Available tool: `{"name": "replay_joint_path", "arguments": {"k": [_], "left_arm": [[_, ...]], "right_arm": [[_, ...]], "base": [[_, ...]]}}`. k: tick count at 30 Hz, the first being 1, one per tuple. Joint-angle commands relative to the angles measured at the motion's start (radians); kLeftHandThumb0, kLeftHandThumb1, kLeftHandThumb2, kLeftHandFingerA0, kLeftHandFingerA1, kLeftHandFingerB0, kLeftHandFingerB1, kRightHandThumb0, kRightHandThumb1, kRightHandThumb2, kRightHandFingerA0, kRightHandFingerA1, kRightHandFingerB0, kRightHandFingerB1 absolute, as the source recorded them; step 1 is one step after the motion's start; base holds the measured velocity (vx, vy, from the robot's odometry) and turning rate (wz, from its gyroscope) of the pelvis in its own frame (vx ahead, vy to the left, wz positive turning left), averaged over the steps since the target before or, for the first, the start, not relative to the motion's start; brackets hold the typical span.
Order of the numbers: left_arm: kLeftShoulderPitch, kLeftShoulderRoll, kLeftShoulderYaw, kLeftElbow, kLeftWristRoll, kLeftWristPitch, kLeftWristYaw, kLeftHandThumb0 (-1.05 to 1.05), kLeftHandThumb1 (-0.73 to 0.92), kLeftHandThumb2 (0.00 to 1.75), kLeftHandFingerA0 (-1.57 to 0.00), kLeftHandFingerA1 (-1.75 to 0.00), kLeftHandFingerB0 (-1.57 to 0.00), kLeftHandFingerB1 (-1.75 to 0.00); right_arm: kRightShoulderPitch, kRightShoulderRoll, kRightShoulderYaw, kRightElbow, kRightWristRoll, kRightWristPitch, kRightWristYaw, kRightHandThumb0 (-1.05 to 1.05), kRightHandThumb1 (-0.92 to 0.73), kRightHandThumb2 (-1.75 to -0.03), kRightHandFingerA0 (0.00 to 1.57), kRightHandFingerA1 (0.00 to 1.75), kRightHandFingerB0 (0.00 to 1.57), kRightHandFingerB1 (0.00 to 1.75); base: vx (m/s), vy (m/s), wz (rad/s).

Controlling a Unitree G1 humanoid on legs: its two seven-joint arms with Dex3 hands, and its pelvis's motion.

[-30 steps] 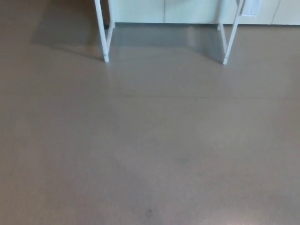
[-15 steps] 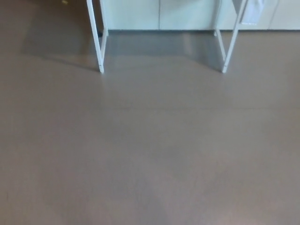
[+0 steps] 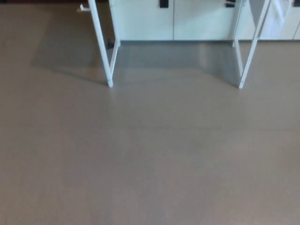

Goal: The robot walk up to a desk on which a bottle is kept on the left hand side and a container is kept on the right hand side. The robot uses its left hand to pick up the bottle and places it in the container.

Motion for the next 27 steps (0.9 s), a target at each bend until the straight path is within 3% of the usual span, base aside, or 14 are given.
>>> {"name": "replay_joint_path", "arguments": {"k": [1, 3, 4, 8, 9, 10, 15, 16, 19, 27], "left_arm": [[-0.017, 0.027, -0.003, 0.014, 0.021, -0.035, -0.006, -0.30, 0.67, 0.59, -0.48, -0.43, -0.28, -0.32], [-0.024, 0.028, -0.006, 0.019, 0.023, -0.040, -0.006, -0.32, 0.67, 0.61, -0.47, -0.43, -0.29, -0.33], [-0.024, 0.030, -0.011, 0.013, 0.025, -0.037, -0.006, -0.33, 0.67, 0.61, -0.48, -0.43, -0.29, -0.33], [-0.025, 0.036, -0.015, 0.012, 0.024, -0.041, -0.012, -0.33, 0.68, 0.62, -0.47, -0.43, -0.28, -0.33], [-0.030, 0.037, -0.018, 0.018, 0.025, -0.042, -0.011, -0.34, 0.67, 0.61, -0.44, -0.43, -0.28, -0.33], [-0.034, 0.038, -0.023, 0.022, 0.030, -0.041, -0.008, -0.34, 0.67, 0.60, -0.43, -0.41, -0.28, -0.32], [-0.053, 0.035, -0.038, 0.039, 0.036, -0.032, 0.002, -0.33, 0.68, 0.62, -0.43, -0.42, -0.27, -0.32], [-0.049, 0.034, -0.038, 0.041, 0.035, -0.035, 0.002, -0.33, 0.68, 0.62, -0.45, -0.42, -0.28, -0.33], [-0.037, 0.031, -0.032, 0.051, 0.029, -0.043, 0.001, -0.31, 0.68, 0.61, -0.43, -0.42, -0.27, -0.33], [-0.055, 0.024, -0.034, 0.078, 0.036, -0.032, 0.010, -0.30, 0.69, 0.62, -0.47, -0.43, -0.29, -0.33]], "right_arm": [[-0.001, -0.010, 0.003, 0.005, -0.002, -0.025, 0.000, -0.49, -0.58, -0.83, 0.53, 0.54, 0.36, 0.47], [0.001, -0.011, 0.004, -0.005, -0.002, -0.016, -0.001, -0.49, -0.58, -0.83, 0.54, 0.54, 0.36, 0.47], [0.004, -0.009, 0.004, -0.014, 0.001, -0.009, -0.001, -0.42, -0.69, -0.61, 0.62, 0.43, 0.41, 0.35], [0.006, -0.005, 0.003, -0.016, 0.005, -0.012, 0.001, -0.41, -0.69, -0.61, 0.64, 0.44, 0.42, 0.36], [0.002, -0.005, 0.004, -0.006, 0.003, -0.013, 0.000, -0.47, -0.59, -0.83, 0.54, 0.54, 0.37, 0.47], [-0.001, -0.006, 0.004, 0.003, 0.002, -0.014, 0.001, -0.48, -0.59, -0.84, 0.54, 0.55, 0.36, 0.47], [0.000, -0.016, 0.003, 0.008, 0.004, -0.021, 0.007, -0.47, -0.59, -0.83, 0.54, 0.54, 0.37, 0.47], [0.008, -0.017, 0.003, 0.002, 0.003, -0.021, 0.006, -0.41, -0.70, -0.61, 0.63, 0.43, 0.43, 0.36], [0.024, -0.015, 0.004, 0.001, 0.004, -0.025, 0.005, -0.42, -0.70, -0.61, 0.64, 0.43, 0.44, 0.36], [0.027, -0.019, 0.004, 0.038, 0.005, -0.031, 0.007, -0.41, -0.70, -0.61, 0.65, 0.44, 0.44, 0.36]], "base": [[0.47, 0.213, -0.24], [0.53, 0.218, -0.27], [0.53, 0.233, -0.91], [0.52, 0.209, -0.13], [0.51, 0.182, 0.07], [0.37, 0.096, 0.10], [0.38, -0.008, 0.14], [0.48, -0.143, 0.23], [0.46, -0.208, 0.58], [0.39, -0.110, -0.09]]}}
